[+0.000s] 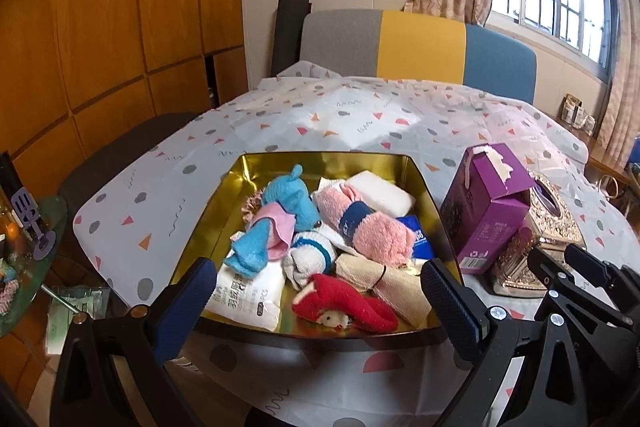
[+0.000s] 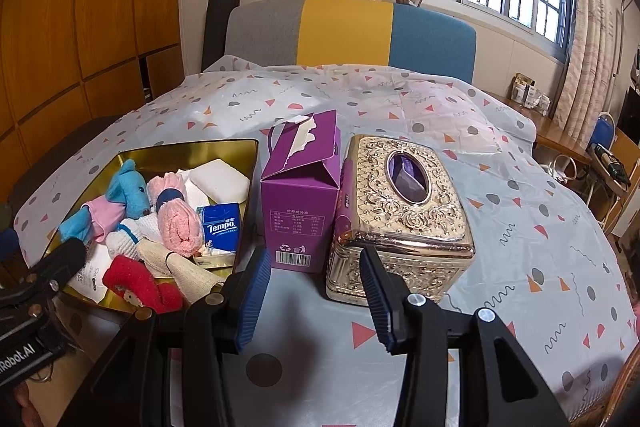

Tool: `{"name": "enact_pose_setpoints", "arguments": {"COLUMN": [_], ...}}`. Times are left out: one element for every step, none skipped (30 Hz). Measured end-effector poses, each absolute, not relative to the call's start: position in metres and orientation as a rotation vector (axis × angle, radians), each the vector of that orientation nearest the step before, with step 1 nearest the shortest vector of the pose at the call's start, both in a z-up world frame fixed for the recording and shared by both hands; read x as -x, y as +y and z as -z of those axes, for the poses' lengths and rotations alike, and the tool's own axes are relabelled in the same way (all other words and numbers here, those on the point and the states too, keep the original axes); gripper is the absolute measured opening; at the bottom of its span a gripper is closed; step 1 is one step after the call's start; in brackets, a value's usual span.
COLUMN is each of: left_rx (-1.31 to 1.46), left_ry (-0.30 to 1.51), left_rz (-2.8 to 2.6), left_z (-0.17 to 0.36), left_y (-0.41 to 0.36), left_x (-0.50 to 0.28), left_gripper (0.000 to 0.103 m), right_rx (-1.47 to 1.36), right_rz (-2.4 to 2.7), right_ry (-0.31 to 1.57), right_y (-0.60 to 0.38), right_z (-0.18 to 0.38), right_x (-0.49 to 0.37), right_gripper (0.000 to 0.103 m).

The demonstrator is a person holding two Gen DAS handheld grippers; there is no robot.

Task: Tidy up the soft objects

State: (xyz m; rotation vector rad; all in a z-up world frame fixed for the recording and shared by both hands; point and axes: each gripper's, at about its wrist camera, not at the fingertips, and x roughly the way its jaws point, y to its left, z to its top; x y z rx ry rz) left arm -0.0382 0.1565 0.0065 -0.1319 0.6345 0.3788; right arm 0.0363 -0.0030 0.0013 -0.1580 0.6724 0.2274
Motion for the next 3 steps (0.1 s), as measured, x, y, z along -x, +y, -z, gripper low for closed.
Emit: {"name": "enact_pose_setpoints", "arguments": {"left_rx": [0.137, 0.143, 0.153], "left_ry": [0.636, 0.64, 0.648], "left_rz": [-0.378, -0.374, -0.363], "left_z": [-0.0067, -0.0065, -0.006], "left_y": [0.1575, 0.1588, 0.1599], "left_x": [0.0378, 0.0378, 0.0372], "left_gripper": [0.101, 0.101, 0.101], "right_rx": [0.158, 0.157, 0.155], "right_rz": [-0.227, -0.227, -0.228], "right_ry": [0.672, 0.671, 0.67], "right_y": [-0.0031, -0.0035, -0.0038], "right_z": [-0.0012, -0.0013, -0.0016], "right_x": [-0.0362, -0.0364, -0.0362], "right_gripper": [0.047, 0.047, 0.047]}}
